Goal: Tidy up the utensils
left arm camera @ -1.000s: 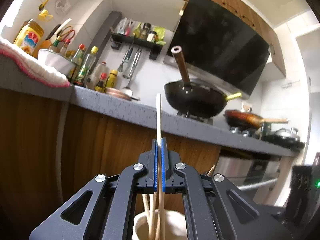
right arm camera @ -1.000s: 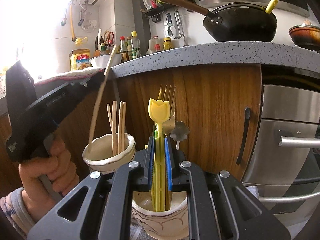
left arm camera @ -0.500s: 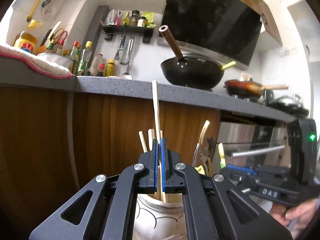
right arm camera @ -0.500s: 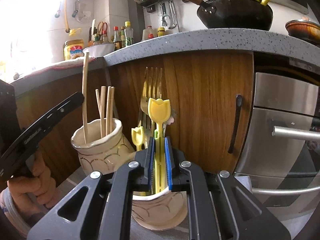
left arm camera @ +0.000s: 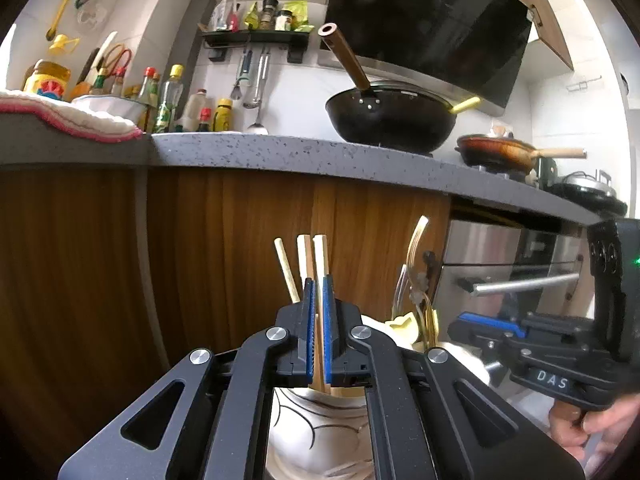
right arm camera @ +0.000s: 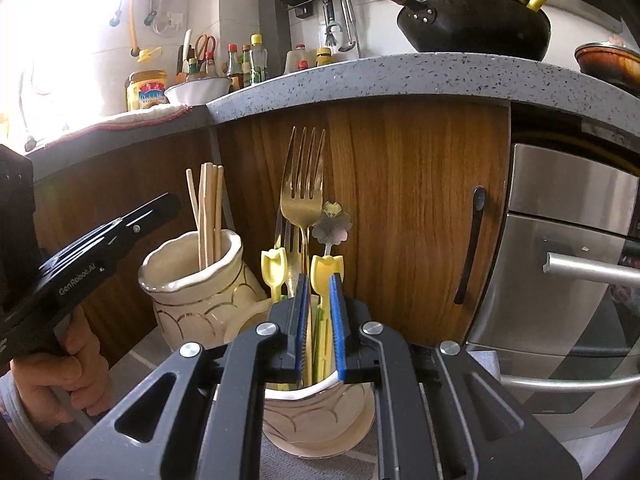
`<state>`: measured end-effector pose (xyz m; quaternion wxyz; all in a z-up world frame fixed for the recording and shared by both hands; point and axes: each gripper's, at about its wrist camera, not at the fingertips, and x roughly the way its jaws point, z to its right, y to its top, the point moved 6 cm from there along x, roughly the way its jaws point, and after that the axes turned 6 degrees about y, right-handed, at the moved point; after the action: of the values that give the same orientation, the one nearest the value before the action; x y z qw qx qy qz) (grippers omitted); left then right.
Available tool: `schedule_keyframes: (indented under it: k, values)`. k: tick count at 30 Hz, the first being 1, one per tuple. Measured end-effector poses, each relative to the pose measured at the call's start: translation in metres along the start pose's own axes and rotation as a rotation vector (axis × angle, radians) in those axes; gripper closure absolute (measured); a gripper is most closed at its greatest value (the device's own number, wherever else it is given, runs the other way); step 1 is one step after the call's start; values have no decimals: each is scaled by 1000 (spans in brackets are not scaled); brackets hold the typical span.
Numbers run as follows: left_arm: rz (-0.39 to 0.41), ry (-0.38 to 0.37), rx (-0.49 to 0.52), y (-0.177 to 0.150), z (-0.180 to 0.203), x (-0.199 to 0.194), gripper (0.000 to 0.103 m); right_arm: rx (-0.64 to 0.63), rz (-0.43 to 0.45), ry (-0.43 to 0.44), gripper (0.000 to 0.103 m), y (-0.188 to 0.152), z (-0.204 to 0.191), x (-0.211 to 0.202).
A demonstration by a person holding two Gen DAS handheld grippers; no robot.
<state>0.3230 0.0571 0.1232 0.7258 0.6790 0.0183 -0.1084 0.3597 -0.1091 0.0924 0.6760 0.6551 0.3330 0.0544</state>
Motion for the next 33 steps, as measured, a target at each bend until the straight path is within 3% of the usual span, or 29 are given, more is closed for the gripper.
schedule_keyframes:
  k: [2,4,6,9,12,14,23,33]
  values:
    - [7,15,-7,1,-2,-4,79,0,8,4,86,1,0,-4]
    - [3,25,-3,2,-1,-5,71,-1,19,11,78,1,0,-9]
    - [0,38,6,2,-1,-9,63,-1,23,16,77,0,-1,-13]
    - [5,45,8,2,-2,-16,38,1,28,14,73,-5,1,-22]
    - [19,55,1,0,-4,-26,19,2,43,8,63,-10,2,-32]
    - [28,69,-4,-2,-7,-32,9,-4,60,8,47,-14,1,-38]
    - [0,107,-21,-26,-10,-49,5,-69,110,-12,6,-36,-6,-59]
    - [-12,130,-39,-52,-7,-73,5,-66,123,-28,5,-58,-9,-69]
